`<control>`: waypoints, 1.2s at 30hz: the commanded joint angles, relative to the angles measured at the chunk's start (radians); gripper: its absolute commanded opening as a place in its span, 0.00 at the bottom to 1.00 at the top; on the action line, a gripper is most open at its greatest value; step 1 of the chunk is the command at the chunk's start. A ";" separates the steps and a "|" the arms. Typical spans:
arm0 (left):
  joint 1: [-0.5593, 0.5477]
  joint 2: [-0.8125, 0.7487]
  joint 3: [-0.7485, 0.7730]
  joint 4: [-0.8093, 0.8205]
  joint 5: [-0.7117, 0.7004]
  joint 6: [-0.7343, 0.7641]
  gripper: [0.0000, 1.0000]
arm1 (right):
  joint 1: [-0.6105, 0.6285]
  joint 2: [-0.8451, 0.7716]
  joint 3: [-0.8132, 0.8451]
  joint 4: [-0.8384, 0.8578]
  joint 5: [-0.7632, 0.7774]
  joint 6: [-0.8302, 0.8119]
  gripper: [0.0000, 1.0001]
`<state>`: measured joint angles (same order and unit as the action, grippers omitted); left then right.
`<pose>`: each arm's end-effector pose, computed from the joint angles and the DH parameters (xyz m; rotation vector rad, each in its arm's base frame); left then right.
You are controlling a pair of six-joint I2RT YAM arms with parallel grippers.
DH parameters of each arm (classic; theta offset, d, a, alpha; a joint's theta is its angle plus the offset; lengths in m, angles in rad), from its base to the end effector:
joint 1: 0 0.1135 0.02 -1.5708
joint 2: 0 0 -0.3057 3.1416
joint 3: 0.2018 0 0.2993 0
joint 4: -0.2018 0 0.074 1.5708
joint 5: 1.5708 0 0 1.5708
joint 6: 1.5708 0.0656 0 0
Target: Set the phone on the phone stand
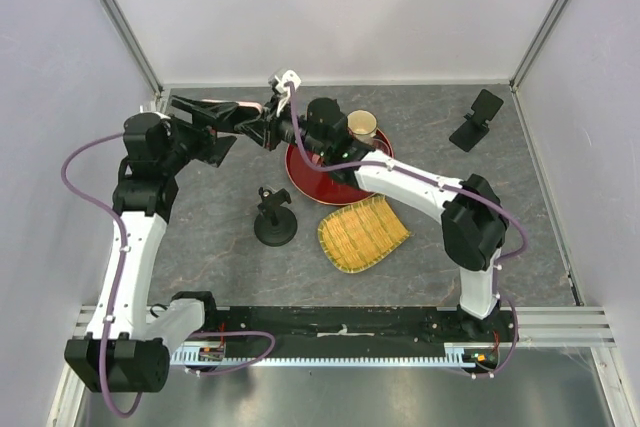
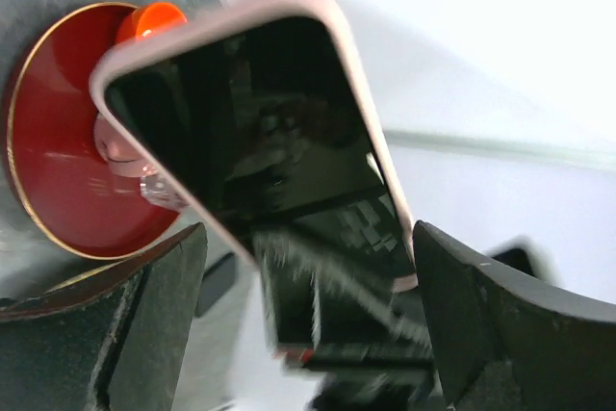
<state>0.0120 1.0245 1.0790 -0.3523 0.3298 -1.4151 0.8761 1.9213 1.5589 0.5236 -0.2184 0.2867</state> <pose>0.2810 -0.0179 0.4107 -1.1468 1.7086 -1.2339 0.3454 0.4368 0.3749 -0.6193 1.3761 1.1035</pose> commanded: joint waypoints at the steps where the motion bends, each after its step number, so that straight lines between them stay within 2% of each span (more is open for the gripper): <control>1: -0.030 -0.098 0.039 0.014 0.072 0.477 0.93 | -0.122 -0.070 0.184 -0.290 -0.165 -0.124 0.00; 2: -0.030 -0.133 0.026 0.021 0.095 0.532 0.94 | -0.143 -0.079 0.188 -0.324 -0.240 -0.145 0.00; 3: -0.032 -0.151 0.024 0.019 0.107 0.648 0.95 | -0.161 -0.091 0.208 -0.368 -0.284 -0.211 0.00; 5: -0.038 -0.202 0.015 0.048 0.171 0.756 0.95 | -0.204 -0.099 0.243 -0.576 -0.416 -0.312 0.00; 6: -0.044 -0.211 0.016 0.055 0.192 0.845 0.93 | -0.212 -0.111 0.277 -0.662 -0.458 -0.456 0.00; 7: -0.049 -0.221 0.016 0.062 0.215 0.881 0.92 | -0.221 -0.122 0.280 -0.806 -0.484 -0.519 0.00; 10: -0.084 -0.201 0.035 0.099 0.311 1.016 0.91 | -0.238 -0.188 0.254 -0.971 -0.516 -0.683 0.00; 13: -0.132 -0.132 0.104 0.093 0.426 1.133 0.98 | -0.294 -0.249 0.250 -1.069 -0.599 -0.742 0.00; 15: -0.174 -0.086 0.154 0.075 0.504 1.207 1.00 | -0.311 -0.293 0.237 -1.103 -0.634 -0.764 0.00; 20: -0.256 0.136 0.335 -0.042 0.676 1.283 1.00 | -0.331 -0.364 0.204 -1.154 -0.699 -0.808 0.00; 22: -0.316 0.180 0.386 -0.135 0.641 1.358 1.00 | -0.328 -0.372 0.216 -1.212 -0.720 -0.834 0.00; 25: -0.349 0.204 0.424 -0.155 0.603 1.412 1.00 | -0.330 -0.367 0.242 -1.283 -0.753 -0.880 0.00; 26: -0.353 0.218 0.438 -0.160 0.629 1.414 0.99 | -0.330 -0.367 0.248 -1.290 -0.760 -0.886 0.00; 30: -0.382 0.250 0.463 -0.226 0.701 1.463 0.91 | -0.330 -0.383 0.247 -1.300 -0.783 -0.899 0.00; 36: -0.432 0.278 0.457 -0.341 0.621 1.547 0.79 | -0.330 -0.396 0.251 -1.301 -0.841 -0.897 0.00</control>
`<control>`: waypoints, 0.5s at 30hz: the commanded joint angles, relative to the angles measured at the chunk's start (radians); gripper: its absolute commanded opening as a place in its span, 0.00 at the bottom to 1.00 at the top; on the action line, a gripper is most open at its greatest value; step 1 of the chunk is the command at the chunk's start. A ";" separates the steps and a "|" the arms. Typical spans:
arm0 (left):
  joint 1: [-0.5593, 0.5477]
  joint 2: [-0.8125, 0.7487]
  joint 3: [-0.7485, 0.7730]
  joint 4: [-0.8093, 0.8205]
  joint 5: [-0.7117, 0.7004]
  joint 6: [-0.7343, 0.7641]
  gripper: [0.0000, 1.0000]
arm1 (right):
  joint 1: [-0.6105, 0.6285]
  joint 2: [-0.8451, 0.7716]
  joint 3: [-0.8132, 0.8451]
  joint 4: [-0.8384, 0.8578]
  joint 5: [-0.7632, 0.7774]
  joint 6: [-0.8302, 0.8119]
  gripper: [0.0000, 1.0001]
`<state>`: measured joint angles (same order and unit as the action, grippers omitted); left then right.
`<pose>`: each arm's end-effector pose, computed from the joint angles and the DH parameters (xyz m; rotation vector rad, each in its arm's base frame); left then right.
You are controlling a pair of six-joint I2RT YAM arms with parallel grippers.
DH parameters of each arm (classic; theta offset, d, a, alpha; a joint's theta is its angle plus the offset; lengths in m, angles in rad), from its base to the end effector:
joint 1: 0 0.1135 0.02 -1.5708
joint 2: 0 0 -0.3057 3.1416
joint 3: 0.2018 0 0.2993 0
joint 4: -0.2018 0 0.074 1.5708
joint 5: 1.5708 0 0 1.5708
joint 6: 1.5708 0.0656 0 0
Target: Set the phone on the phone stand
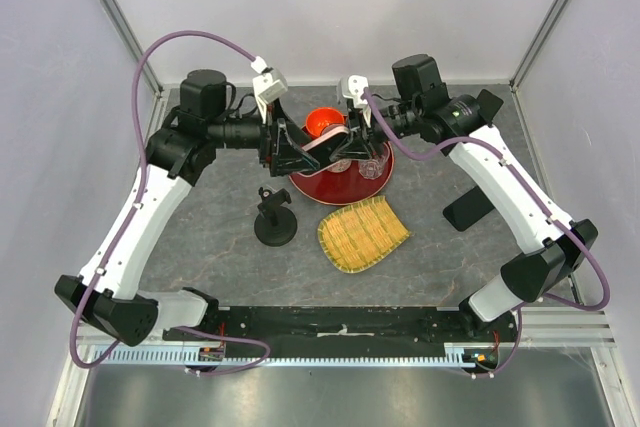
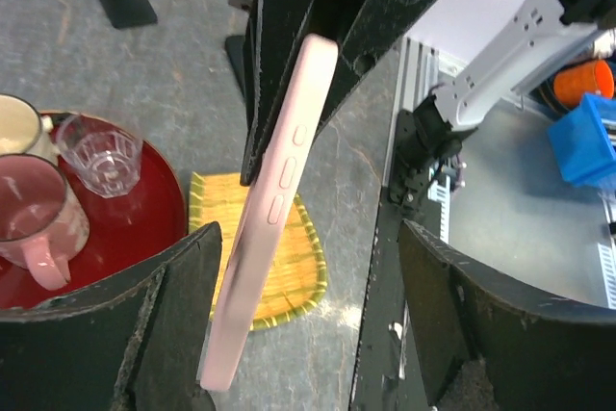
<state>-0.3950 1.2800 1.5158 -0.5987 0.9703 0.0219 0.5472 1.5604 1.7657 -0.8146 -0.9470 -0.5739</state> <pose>0.2628 -0.1682 0.4938 1.0260 1.6463 -1.1776 0.3000 0.2451 0.4734 -1.5013 1.3962 1.0010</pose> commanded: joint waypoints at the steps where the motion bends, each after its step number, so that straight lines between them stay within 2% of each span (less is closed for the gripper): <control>1: -0.027 0.022 0.018 -0.096 -0.024 0.115 0.78 | -0.001 -0.040 0.041 0.037 -0.119 -0.038 0.00; 2: -0.027 0.022 0.015 -0.096 -0.031 0.116 0.77 | -0.001 -0.045 0.040 0.035 -0.122 -0.038 0.00; 6: -0.031 0.021 0.021 -0.092 -0.030 0.115 0.62 | 0.000 -0.065 0.032 0.034 -0.139 -0.044 0.00; 8: -0.034 0.018 0.017 -0.085 -0.033 0.113 0.58 | -0.001 -0.069 0.031 0.034 -0.156 -0.043 0.00; 10: -0.039 0.010 0.008 -0.072 -0.032 0.112 0.50 | 0.000 -0.071 0.032 0.037 -0.171 -0.041 0.00; 11: -0.041 0.002 0.003 -0.067 -0.033 0.113 0.43 | 0.000 -0.071 0.037 0.035 -0.177 -0.037 0.00; 12: -0.045 -0.002 -0.006 -0.058 -0.035 0.110 0.28 | 0.000 -0.069 0.040 0.037 -0.177 -0.032 0.00; 13: -0.047 -0.016 -0.011 -0.053 -0.042 0.110 0.21 | 0.000 -0.069 0.047 0.043 -0.171 -0.026 0.00; 14: -0.048 -0.028 -0.017 -0.046 -0.053 0.110 0.07 | 0.002 -0.068 0.049 0.055 -0.167 0.020 0.15; 15: -0.048 -0.042 -0.041 -0.030 -0.071 0.105 0.03 | 0.000 -0.066 0.051 0.099 -0.158 0.049 0.35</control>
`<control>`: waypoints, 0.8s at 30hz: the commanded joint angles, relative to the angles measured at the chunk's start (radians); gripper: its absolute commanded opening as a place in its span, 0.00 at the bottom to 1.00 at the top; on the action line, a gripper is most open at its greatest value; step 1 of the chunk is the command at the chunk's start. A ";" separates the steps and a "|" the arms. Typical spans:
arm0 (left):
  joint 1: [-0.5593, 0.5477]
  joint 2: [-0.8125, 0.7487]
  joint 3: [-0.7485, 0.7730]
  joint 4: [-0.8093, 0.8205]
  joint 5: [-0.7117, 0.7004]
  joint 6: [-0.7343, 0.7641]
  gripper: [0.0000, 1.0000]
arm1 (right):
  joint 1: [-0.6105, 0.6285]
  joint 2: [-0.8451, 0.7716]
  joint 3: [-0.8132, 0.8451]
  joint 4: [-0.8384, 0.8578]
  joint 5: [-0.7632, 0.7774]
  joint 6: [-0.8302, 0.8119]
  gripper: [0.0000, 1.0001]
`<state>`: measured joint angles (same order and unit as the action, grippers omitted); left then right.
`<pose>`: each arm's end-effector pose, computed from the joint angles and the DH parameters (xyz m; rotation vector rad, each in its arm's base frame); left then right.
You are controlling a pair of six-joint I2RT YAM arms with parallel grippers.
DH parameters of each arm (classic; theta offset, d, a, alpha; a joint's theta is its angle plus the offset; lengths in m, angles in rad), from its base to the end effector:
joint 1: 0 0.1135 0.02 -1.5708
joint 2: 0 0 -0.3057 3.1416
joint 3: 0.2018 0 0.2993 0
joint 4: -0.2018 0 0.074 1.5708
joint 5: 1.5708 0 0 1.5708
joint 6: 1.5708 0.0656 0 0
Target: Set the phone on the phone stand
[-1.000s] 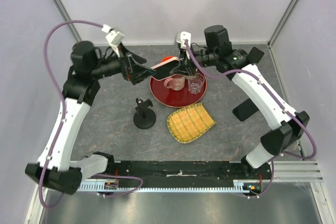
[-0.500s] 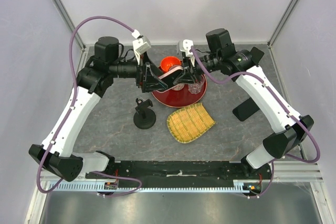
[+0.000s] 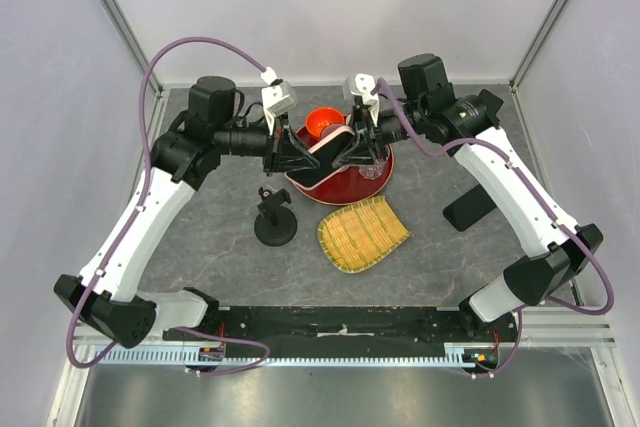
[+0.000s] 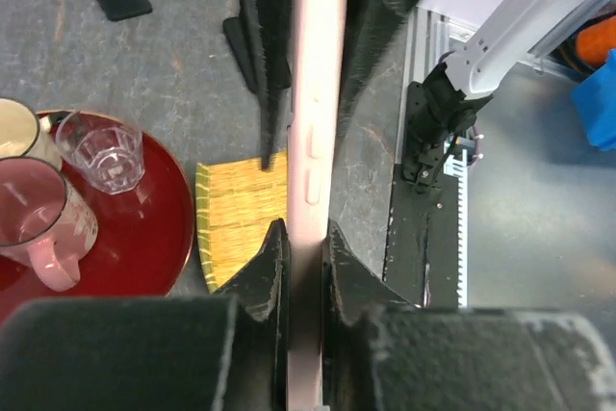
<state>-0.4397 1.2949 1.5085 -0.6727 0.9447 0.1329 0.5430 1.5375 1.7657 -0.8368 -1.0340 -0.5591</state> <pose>0.2591 -0.1806 0.4786 1.1203 1.6601 -1.1450 0.2878 0.2395 0.4823 -1.5096 1.3543 1.0973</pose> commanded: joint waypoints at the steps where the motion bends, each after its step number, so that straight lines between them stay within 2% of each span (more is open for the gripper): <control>1: -0.004 -0.106 -0.056 0.111 -0.107 -0.042 0.02 | 0.005 -0.053 0.041 0.157 -0.048 0.075 0.51; 2: -0.004 -0.133 -0.082 0.154 -0.136 -0.064 0.02 | 0.003 -0.060 0.029 0.267 -0.035 0.181 0.73; 4: -0.002 -0.216 -0.165 0.286 -0.142 -0.124 0.02 | 0.003 -0.101 -0.052 0.449 0.030 0.354 0.85; 5: -0.002 -0.236 -0.186 0.317 -0.142 -0.169 0.02 | 0.003 -0.112 -0.086 0.631 0.037 0.495 0.87; 6: -0.002 -0.249 -0.217 0.349 -0.126 -0.212 0.02 | 0.003 -0.122 -0.127 0.693 0.020 0.534 0.87; 8: -0.002 -0.259 -0.229 0.387 -0.113 -0.240 0.02 | 0.005 -0.114 -0.137 0.810 -0.056 0.632 0.79; 9: -0.002 -0.261 -0.231 0.387 -0.118 -0.252 0.02 | 0.003 -0.105 -0.129 0.829 -0.075 0.655 0.75; 10: -0.002 -0.269 -0.238 0.412 -0.126 -0.262 0.02 | 0.003 -0.088 -0.124 0.829 -0.086 0.672 0.67; 13: -0.002 -0.304 -0.281 0.499 -0.109 -0.306 0.02 | 0.003 -0.079 -0.126 0.858 -0.098 0.668 0.57; 24: -0.002 -0.362 -0.314 0.605 -0.135 -0.312 0.02 | 0.005 -0.036 -0.111 0.883 -0.193 0.737 0.55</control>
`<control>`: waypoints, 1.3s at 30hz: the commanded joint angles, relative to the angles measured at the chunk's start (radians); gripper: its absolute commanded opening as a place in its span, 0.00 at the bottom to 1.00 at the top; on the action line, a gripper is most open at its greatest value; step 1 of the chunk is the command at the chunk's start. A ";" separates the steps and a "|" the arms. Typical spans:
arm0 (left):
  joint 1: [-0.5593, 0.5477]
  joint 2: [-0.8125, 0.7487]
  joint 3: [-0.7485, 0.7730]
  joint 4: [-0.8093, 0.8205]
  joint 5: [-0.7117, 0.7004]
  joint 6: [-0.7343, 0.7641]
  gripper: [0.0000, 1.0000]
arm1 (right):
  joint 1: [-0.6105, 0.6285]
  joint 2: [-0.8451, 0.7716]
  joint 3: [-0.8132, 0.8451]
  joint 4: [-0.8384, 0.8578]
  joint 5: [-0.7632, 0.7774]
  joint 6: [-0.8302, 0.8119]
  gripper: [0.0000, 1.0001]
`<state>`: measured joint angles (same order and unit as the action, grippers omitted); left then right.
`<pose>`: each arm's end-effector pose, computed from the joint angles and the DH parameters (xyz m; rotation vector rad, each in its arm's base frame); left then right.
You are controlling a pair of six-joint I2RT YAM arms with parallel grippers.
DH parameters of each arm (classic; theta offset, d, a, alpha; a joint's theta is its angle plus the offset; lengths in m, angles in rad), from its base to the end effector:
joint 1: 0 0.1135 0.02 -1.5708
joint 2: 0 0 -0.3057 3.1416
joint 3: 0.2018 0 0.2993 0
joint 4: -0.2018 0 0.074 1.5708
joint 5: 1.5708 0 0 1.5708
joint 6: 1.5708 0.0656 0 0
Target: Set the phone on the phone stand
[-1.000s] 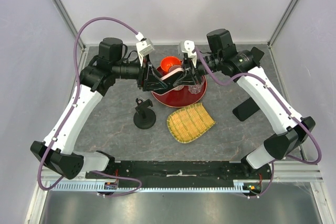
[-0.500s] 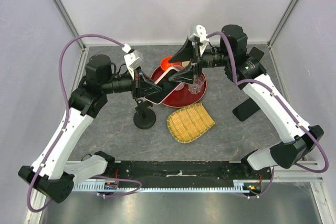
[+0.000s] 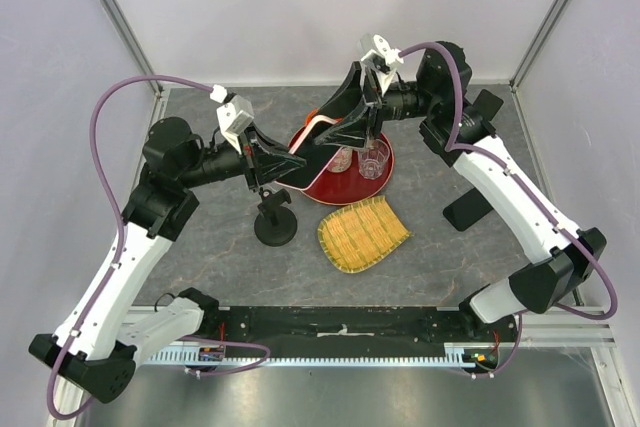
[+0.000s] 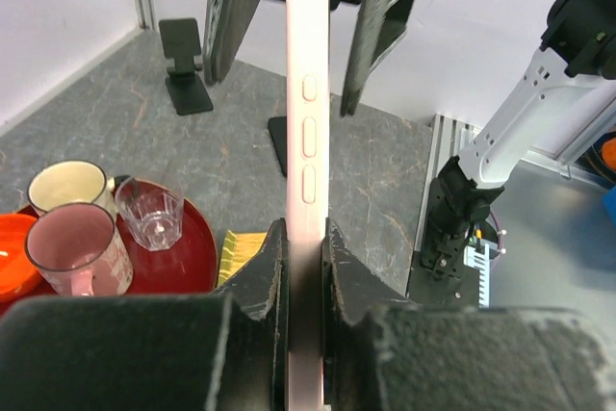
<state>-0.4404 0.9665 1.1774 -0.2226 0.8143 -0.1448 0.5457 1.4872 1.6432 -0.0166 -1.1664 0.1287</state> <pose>0.1963 -0.1453 0.4837 0.8843 1.4400 -1.0851 0.2881 0.2455 0.5368 -1.2714 1.0999 1.3434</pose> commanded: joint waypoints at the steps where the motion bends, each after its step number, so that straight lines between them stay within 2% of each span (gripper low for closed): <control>1: -0.001 -0.032 0.018 0.158 -0.009 -0.035 0.02 | 0.000 0.016 0.010 0.072 -0.074 0.057 0.54; 5: -0.001 -0.025 0.025 0.166 -0.004 -0.036 0.02 | 0.000 0.016 0.007 0.098 -0.091 0.087 0.49; 10: -0.001 -0.020 0.027 0.163 -0.001 -0.032 0.02 | 0.000 0.015 -0.048 0.315 -0.141 0.247 0.40; 13: -0.001 -0.020 0.031 0.158 -0.009 -0.026 0.02 | 0.002 0.024 -0.052 0.337 -0.162 0.273 0.36; 22: -0.001 -0.011 0.051 0.143 -0.001 -0.021 0.02 | 0.002 0.038 -0.051 0.342 -0.200 0.287 0.42; 32: -0.001 -0.005 0.064 0.149 -0.006 -0.021 0.02 | 0.000 0.070 -0.019 0.314 -0.180 0.298 0.39; 38: -0.001 0.012 0.073 0.160 -0.003 -0.022 0.02 | 0.002 0.073 0.004 0.262 -0.145 0.279 0.26; 39: -0.001 0.014 0.074 0.160 -0.003 -0.022 0.02 | 0.002 0.071 0.004 0.262 -0.148 0.279 0.18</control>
<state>-0.4400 0.9737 1.1851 -0.1623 0.8089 -0.1524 0.5457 1.5642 1.5967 0.2520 -1.3247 0.4171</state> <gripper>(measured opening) 0.143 0.275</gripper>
